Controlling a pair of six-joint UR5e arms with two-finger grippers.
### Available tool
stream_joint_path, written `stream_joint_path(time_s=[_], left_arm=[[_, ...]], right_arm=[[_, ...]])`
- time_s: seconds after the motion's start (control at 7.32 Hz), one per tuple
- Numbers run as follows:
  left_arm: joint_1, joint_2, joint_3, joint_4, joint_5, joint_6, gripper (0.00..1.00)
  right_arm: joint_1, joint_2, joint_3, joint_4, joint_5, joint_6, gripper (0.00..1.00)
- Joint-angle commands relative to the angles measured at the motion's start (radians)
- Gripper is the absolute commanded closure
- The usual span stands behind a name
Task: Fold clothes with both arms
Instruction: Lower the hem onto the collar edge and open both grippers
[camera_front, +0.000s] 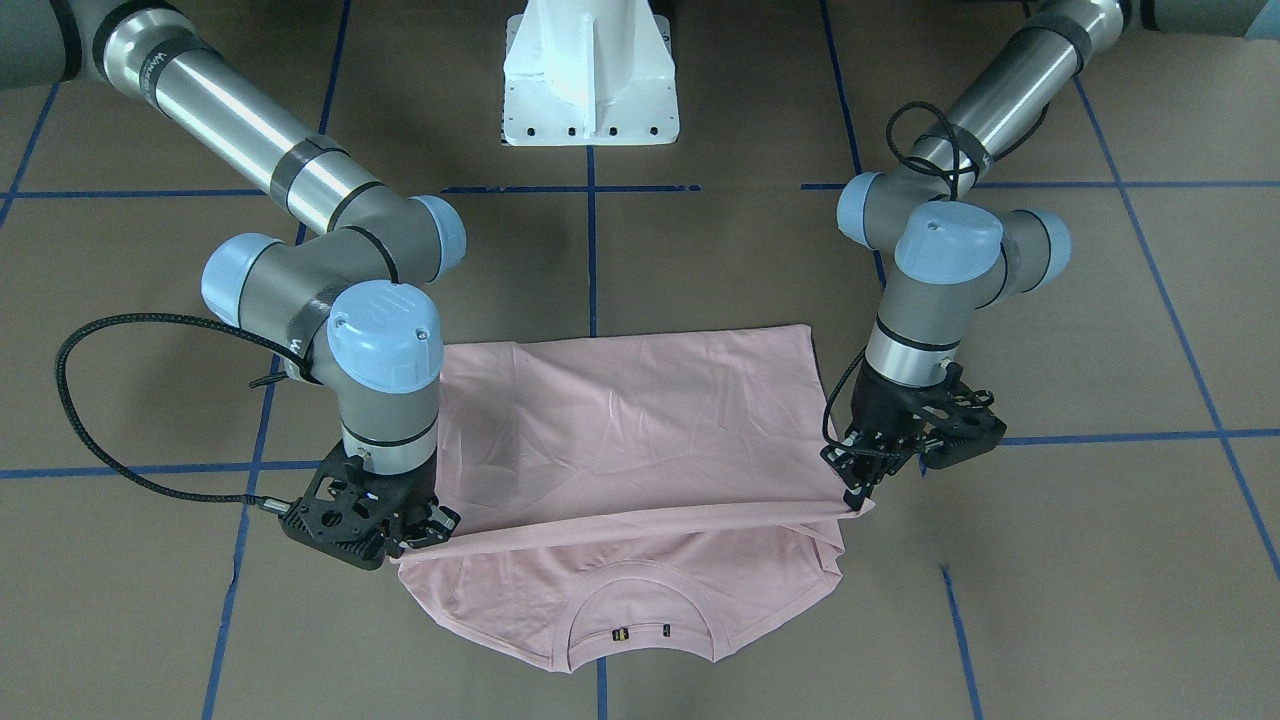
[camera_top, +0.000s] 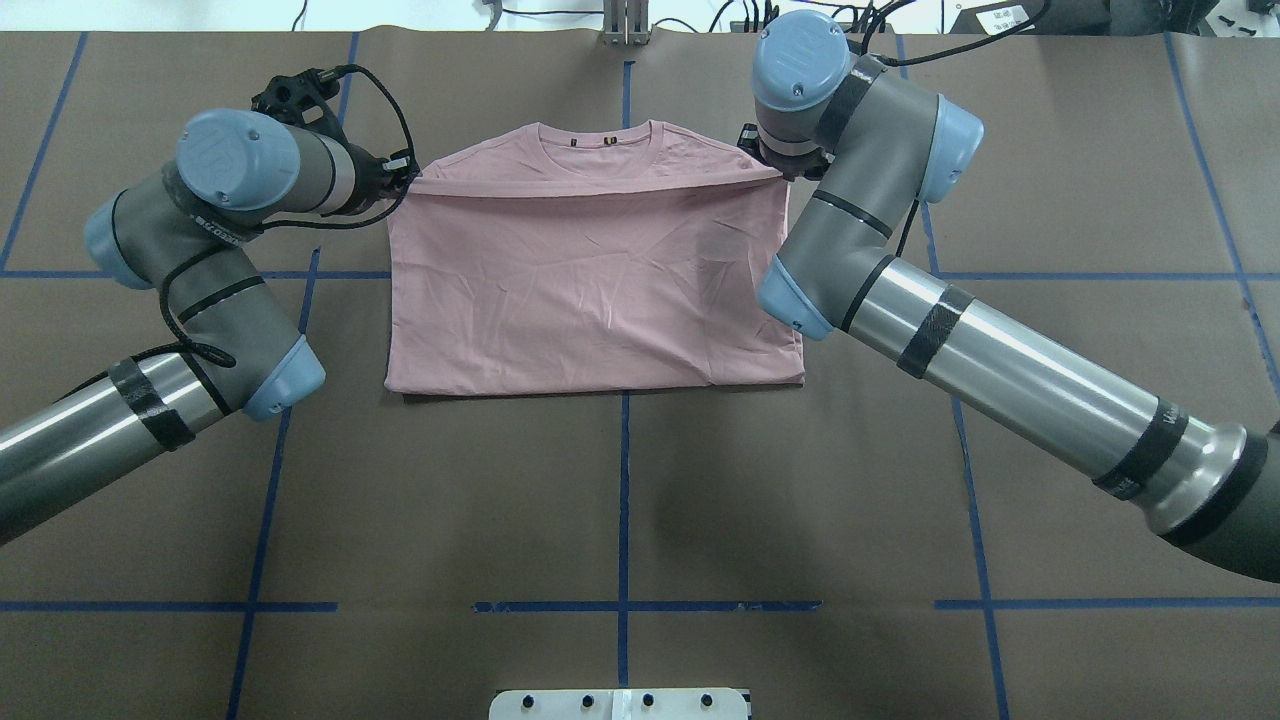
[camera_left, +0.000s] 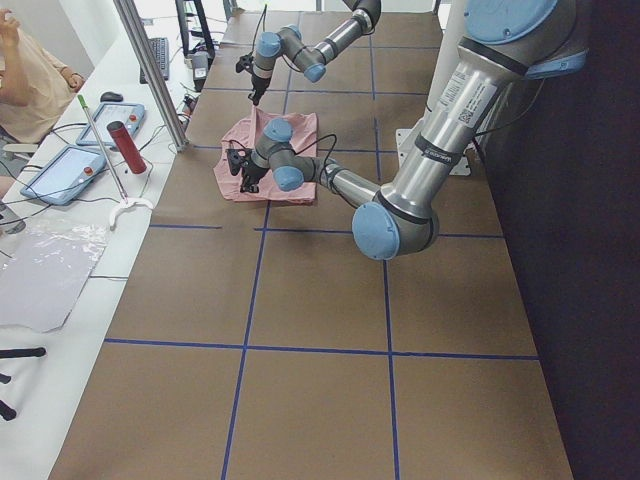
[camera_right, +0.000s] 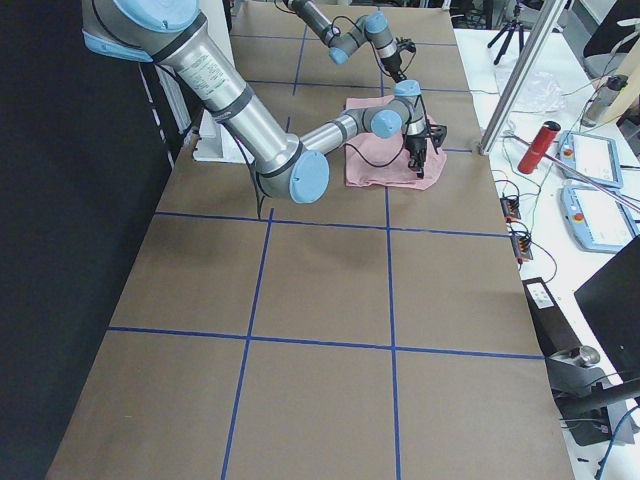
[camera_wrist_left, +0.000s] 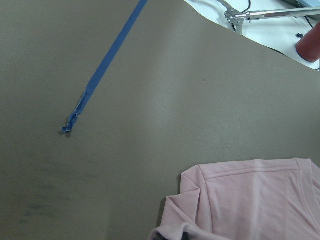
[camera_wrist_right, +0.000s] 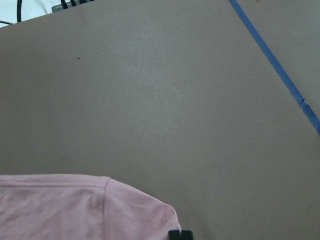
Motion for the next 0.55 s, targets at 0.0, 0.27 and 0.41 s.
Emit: stream_joint_path(time_s=[0.0,0.27,0.41], left_arm=[[0.001,-0.005,0.012,0.0,0.002,0.0,1.0],[0.001,-0.028,0.044,0.0,0.002,-0.002,1.0],[0.003,-0.031,0.05,0.0,0.002,-0.002,1.0]], right_arm=[[0.006,0.013,-0.031,0.017,-0.003,-0.017,1.0],[0.017,0.039,-0.051,0.015,-0.032,-0.058,1.0],[0.017,0.044,-0.078,0.017,-0.034,-0.06,1.0]])
